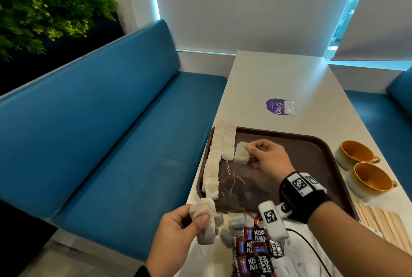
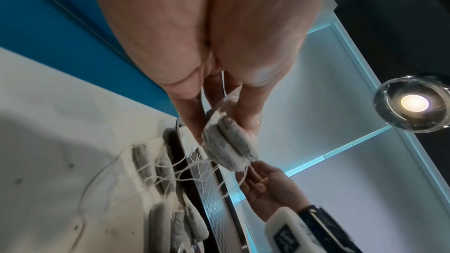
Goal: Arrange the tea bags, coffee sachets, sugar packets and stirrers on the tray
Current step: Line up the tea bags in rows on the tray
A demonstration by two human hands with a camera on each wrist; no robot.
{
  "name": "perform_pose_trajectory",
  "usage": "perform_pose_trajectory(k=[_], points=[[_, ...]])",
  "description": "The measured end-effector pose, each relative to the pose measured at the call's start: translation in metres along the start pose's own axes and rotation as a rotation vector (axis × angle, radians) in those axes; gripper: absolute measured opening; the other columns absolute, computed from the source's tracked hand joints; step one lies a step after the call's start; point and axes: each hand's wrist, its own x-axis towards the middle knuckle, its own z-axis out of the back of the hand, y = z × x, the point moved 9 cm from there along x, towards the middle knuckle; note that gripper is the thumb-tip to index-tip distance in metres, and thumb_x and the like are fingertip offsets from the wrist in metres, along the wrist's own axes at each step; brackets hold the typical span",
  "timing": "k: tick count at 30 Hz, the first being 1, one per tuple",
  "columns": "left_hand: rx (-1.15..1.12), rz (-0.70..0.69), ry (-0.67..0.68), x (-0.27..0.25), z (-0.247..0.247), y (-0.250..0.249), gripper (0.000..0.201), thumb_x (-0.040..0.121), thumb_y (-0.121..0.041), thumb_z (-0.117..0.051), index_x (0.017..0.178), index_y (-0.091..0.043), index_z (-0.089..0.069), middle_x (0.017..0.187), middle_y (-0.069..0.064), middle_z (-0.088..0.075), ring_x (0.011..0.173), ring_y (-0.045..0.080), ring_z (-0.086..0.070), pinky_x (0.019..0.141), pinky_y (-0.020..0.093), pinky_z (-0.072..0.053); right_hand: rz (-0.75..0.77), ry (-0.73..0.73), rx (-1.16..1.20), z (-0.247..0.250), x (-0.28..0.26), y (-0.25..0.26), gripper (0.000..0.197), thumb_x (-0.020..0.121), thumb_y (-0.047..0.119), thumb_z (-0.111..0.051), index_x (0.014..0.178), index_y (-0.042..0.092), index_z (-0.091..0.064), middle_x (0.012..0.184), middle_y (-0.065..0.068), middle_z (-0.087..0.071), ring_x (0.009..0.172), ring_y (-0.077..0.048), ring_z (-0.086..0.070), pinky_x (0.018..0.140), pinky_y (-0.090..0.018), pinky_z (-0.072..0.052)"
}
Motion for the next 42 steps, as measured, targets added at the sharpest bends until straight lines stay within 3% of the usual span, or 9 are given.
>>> perform_pose_trajectory(k=[3, 8, 13, 18, 22, 26, 33, 38, 42], points=[[-0.01, 0.026, -0.018, 0.001, 0.005, 0.001, 0.031, 0.066, -0.041, -0.084, 0.085, -0.017, -0.08, 0.083, 0.014, -0.076, 0.082, 0.026, -0.071, 0.092, 0.061, -0.055, -0.021, 0.033, -0.09, -0.016, 0.015, -0.014, 0.009, 0.097, 0.007, -0.068, 0.09, 0.002, -0.067, 0.082, -0.018, -0.072, 0.058, -0.02, -0.068, 0.052, -0.032, -0.06], [0.014, 0.038, -0.025, 0.0, 0.012, 0.003, 0.034, 0.068, -0.044, -0.089, 0.089, -0.018, -0.081, 0.085, 0.014, -0.076, 0.086, 0.029, -0.072, 0.092, 0.06, -0.055, -0.051, 0.187, -0.322, -0.045, 0.021, -0.035, 0.012, 0.095, 0.017, -0.074, 0.092, 0.005, -0.071, 0.075, -0.007, -0.073, 0.059, -0.015, -0.067, 0.057, -0.028, -0.059], [0.039, 0.083, -0.02, -0.002, 0.016, 0.006, 0.025, 0.072, -0.036, -0.089, 0.088, -0.018, -0.081, 0.087, 0.015, -0.077, 0.089, 0.03, -0.073, 0.095, 0.054, -0.056, -0.026, 0.038, -0.51, -0.034, 0.044, -0.039, 0.013, 0.088, 0.032, -0.08, 0.08, 0.023, -0.077, 0.073, -0.001, -0.075, 0.063, -0.017, -0.066, 0.072, -0.04, -0.06], [0.044, 0.087, -0.01, -0.002, 0.018, 0.002, 0.024, 0.069, -0.033, -0.083, 0.088, -0.018, -0.081, 0.086, 0.014, -0.077, 0.086, 0.021, -0.071, 0.095, 0.048, -0.057, -0.063, 0.015, -0.573, -0.034, 0.057, -0.033, 0.012, 0.09, 0.032, -0.078, 0.083, 0.022, -0.076, 0.073, -0.003, -0.076, 0.056, -0.021, -0.068, 0.056, -0.032, -0.056], [0.057, 0.049, -0.011, -0.002, 0.016, 0.001, 0.02, 0.07, -0.032, -0.087, 0.085, -0.02, -0.081, 0.078, 0.006, -0.075, 0.077, 0.011, -0.067, 0.08, 0.028, -0.055, -0.069, 0.006, -0.579, -0.038, 0.064, -0.032, 0.014, 0.088, 0.031, -0.08, 0.086, 0.02, -0.072, 0.078, -0.005, -0.075, 0.057, -0.02, -0.065, 0.057, -0.035, -0.06], [0.06, 0.044, 0.012, -0.002, 0.011, -0.001, 0.01, 0.075, -0.026, -0.085, 0.083, -0.021, -0.081, 0.076, 0.004, -0.075, 0.076, 0.007, -0.068, 0.077, 0.024, -0.054, -0.124, -0.042, -0.513, -0.032, 0.062, -0.041, 0.013, 0.088, 0.016, -0.08, 0.091, 0.011, -0.068, 0.076, -0.011, -0.075, 0.057, -0.019, -0.068, 0.061, -0.035, -0.064], [0.052, 0.067, 0.018, -0.002, 0.008, 0.004, 0.022, 0.069, -0.034, -0.082, 0.087, -0.02, -0.081, 0.081, 0.009, -0.076, 0.08, 0.012, -0.069, 0.084, 0.033, -0.056, -0.182, -0.003, -0.481, -0.035, 0.055, -0.048, 0.008, 0.089, 0.005, -0.076, 0.085, 0.007, -0.069, 0.073, -0.013, -0.075, 0.057, -0.021, -0.071, 0.057, -0.03, -0.063], [0.056, 0.041, 0.006, -0.002, 0.01, 0.005, 0.035, 0.066, -0.047, -0.087, 0.088, -0.021, -0.08, 0.082, 0.009, -0.076, 0.081, 0.018, -0.07, 0.09, 0.046, -0.057, -0.184, -0.002, -0.531, -0.029, 0.05, -0.047, 0.005, 0.087, 0.008, -0.076, 0.086, 0.007, -0.071, 0.076, -0.012, -0.076, 0.063, -0.023, -0.074, 0.069, -0.04, -0.066], [0.056, 0.034, -0.024, -0.004, 0.015, 0.008, 0.04, 0.064, -0.051, -0.087, 0.091, -0.022, -0.081, 0.087, 0.011, -0.077, 0.093, 0.034, -0.072, 0.095, 0.055, -0.056, -0.198, 0.033, -0.574, -0.025, 0.037, -0.051, 0.005, 0.091, 0.006, -0.07, 0.087, 0.004, -0.071, 0.073, -0.013, -0.075, 0.061, -0.023, -0.071, 0.066, -0.04, -0.066]])
